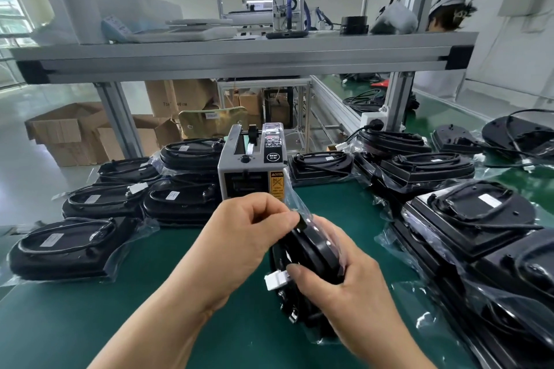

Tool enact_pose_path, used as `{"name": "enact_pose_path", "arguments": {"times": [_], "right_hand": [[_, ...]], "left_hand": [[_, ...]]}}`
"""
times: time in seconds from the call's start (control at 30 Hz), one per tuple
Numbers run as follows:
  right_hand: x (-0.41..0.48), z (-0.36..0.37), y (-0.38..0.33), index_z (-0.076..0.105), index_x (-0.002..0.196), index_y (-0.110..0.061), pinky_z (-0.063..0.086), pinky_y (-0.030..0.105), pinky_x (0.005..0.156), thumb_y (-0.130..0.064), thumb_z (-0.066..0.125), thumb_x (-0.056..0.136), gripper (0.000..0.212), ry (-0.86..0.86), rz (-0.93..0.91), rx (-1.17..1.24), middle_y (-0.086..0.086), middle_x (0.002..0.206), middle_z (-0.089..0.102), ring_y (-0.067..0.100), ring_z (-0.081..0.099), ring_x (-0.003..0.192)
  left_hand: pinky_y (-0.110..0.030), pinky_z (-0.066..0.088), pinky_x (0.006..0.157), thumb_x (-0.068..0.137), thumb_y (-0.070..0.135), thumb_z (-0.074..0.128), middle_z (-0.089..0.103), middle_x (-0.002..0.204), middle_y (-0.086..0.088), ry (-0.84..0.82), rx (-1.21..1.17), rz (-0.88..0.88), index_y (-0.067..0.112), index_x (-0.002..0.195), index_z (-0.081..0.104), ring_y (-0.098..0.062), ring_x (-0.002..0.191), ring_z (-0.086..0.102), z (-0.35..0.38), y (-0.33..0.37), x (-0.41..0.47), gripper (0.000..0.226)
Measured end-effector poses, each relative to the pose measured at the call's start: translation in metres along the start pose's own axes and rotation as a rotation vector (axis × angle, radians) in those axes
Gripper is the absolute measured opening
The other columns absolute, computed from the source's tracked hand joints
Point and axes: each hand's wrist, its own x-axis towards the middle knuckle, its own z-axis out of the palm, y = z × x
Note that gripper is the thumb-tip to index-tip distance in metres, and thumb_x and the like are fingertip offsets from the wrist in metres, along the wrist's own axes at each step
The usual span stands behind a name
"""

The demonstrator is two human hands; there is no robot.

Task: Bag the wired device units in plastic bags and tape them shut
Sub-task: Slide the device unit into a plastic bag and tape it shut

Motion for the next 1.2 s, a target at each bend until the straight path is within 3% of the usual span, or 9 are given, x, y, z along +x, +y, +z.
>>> {"name": "enact_pose_path", "arguments": {"times": [0.13, 0.33, 0.67, 0.9, 1.2], "right_hand": [[-0.0004, 0.0011, 0.0002, 0.057, 0.131, -0.041, 0.049, 0.007, 0.066, -0.041, 0.075, 0.064, 0.070, 0.009, 0.016, 0.004, -0.024, 0.093, 0.072, -0.004, 0.069, 0.081], [-0.0009, 0.0016, 0.0003, 0.055, 0.133, -0.042, 0.050, 0.010, 0.069, -0.046, 0.074, 0.062, 0.073, -0.001, 0.026, -0.002, -0.019, 0.096, 0.072, -0.001, 0.069, 0.084], [-0.0010, 0.0031, 0.0014, 0.055, 0.129, -0.047, 0.053, 0.016, 0.065, -0.052, 0.071, 0.059, 0.072, -0.007, 0.033, 0.006, -0.013, 0.093, 0.073, 0.005, 0.070, 0.078], [-0.0023, 0.0066, 0.0039, 0.053, 0.133, -0.046, 0.055, 0.015, 0.065, -0.051, 0.073, 0.058, 0.078, -0.014, 0.044, 0.042, -0.019, 0.098, 0.073, 0.003, 0.072, 0.080], [-0.0033, 0.0083, 0.0051, 0.050, 0.137, -0.044, 0.056, 0.018, 0.065, -0.051, 0.073, 0.062, 0.078, -0.028, 0.038, 0.033, -0.015, 0.100, 0.074, 0.004, 0.072, 0.080]], "left_hand": [[-0.012, 0.047, 0.062, 0.079, 0.034, 0.071, 0.069, 0.070, 0.005, 0.051, 0.007, -0.013, 0.021, 0.071, 0.072, -0.003, 0.066, 0.059, 0.0042, -0.0050, 0.0022, 0.015], [-0.011, 0.045, 0.057, 0.082, 0.026, 0.075, 0.066, 0.066, 0.005, 0.095, 0.051, -0.019, 0.023, 0.068, 0.072, -0.002, 0.060, 0.054, 0.0063, -0.0062, 0.0025, 0.014], [-0.012, 0.037, 0.049, 0.077, 0.028, 0.075, 0.052, 0.055, 0.010, 0.123, 0.119, 0.003, 0.020, 0.067, 0.070, -0.004, 0.051, 0.043, 0.0070, -0.0038, 0.0002, 0.014], [-0.026, 0.042, 0.054, 0.078, 0.028, 0.076, 0.048, 0.053, 0.014, 0.156, 0.250, 0.014, 0.026, 0.071, 0.069, -0.005, 0.051, 0.043, 0.0065, -0.0048, -0.0020, 0.010], [-0.015, 0.037, 0.043, 0.076, 0.030, 0.077, 0.048, 0.051, 0.014, 0.167, 0.322, 0.037, 0.028, 0.072, 0.068, -0.001, 0.046, 0.040, 0.0050, -0.0069, -0.0017, 0.009]]}}
